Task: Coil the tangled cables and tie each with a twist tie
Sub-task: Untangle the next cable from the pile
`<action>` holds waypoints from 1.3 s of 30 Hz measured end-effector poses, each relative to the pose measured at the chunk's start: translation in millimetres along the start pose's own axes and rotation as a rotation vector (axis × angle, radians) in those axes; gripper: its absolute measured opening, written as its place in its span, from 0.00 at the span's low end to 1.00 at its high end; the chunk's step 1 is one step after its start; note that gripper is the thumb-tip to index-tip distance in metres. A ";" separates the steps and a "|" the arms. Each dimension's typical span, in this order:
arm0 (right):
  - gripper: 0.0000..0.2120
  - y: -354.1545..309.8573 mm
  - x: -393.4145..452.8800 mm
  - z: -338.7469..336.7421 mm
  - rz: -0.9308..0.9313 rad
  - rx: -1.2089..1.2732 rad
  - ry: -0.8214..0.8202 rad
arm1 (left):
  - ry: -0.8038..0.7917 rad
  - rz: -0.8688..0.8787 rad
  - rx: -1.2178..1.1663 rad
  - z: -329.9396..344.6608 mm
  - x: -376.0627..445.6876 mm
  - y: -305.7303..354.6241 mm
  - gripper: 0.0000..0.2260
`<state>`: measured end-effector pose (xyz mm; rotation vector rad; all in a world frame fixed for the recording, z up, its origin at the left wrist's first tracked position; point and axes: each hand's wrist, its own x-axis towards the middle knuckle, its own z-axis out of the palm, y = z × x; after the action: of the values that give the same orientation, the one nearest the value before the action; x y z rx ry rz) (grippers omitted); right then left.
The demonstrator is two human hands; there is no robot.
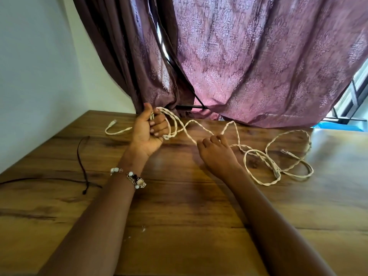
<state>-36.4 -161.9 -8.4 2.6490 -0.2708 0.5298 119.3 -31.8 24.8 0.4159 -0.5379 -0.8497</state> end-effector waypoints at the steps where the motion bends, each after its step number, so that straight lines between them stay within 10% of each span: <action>1: 0.32 -4.2 0.7 0.9 -0.013 -0.007 0.049 | 0.048 0.056 0.006 -0.7 0.3 1.3 0.17; 11: 0.17 -18.8 8.2 -4.0 -0.343 0.155 0.381 | 0.290 0.099 0.699 11.2 -3.5 -20.8 0.20; 19: 0.13 21.4 0.5 -11.3 -0.031 0.655 0.458 | -0.106 -0.309 1.004 20.1 -13.4 -40.0 0.15; 33: 0.13 34.0 2.4 11.3 0.000 0.678 0.438 | -0.265 -0.468 0.823 18.2 -20.6 -21.3 0.19; 39: 0.09 47.4 -4.3 23.8 0.206 0.751 0.385 | -0.235 -0.235 0.232 11.9 -8.1 -5.5 0.16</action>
<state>-45.3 -214.1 -12.7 3.1362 -0.2611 1.4247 104.5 -30.2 29.0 0.6042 -0.8207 -1.0746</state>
